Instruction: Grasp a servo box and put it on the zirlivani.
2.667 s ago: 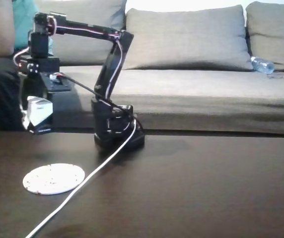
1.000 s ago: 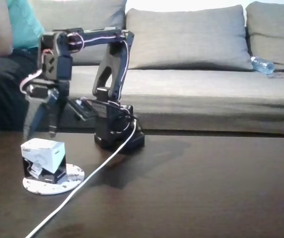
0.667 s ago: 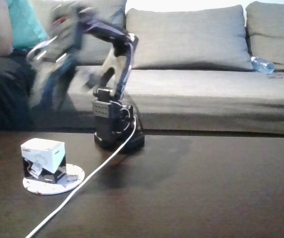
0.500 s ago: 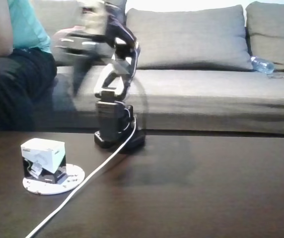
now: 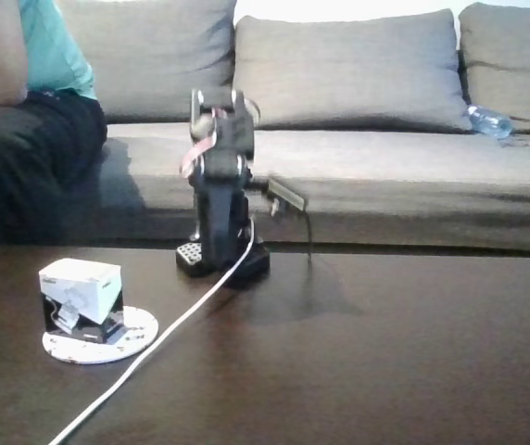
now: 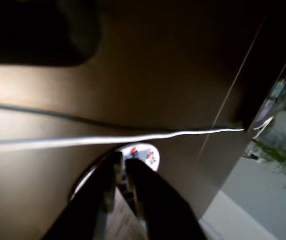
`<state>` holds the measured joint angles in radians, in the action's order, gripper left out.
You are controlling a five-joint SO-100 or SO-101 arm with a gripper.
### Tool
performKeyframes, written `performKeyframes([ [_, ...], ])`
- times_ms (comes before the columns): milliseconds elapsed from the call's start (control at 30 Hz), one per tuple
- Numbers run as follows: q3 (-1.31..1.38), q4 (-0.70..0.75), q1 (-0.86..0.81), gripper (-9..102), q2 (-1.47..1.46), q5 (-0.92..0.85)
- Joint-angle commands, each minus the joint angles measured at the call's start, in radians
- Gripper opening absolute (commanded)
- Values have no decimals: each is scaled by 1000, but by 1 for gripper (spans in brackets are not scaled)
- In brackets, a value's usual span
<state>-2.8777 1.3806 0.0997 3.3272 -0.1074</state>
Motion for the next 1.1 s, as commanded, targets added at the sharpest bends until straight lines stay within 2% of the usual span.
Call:
performKeyframes([
  [0, -91, -23, 15, 0, 18, -8],
  [1067, -101, -44, 15, 0, 29, 21],
])
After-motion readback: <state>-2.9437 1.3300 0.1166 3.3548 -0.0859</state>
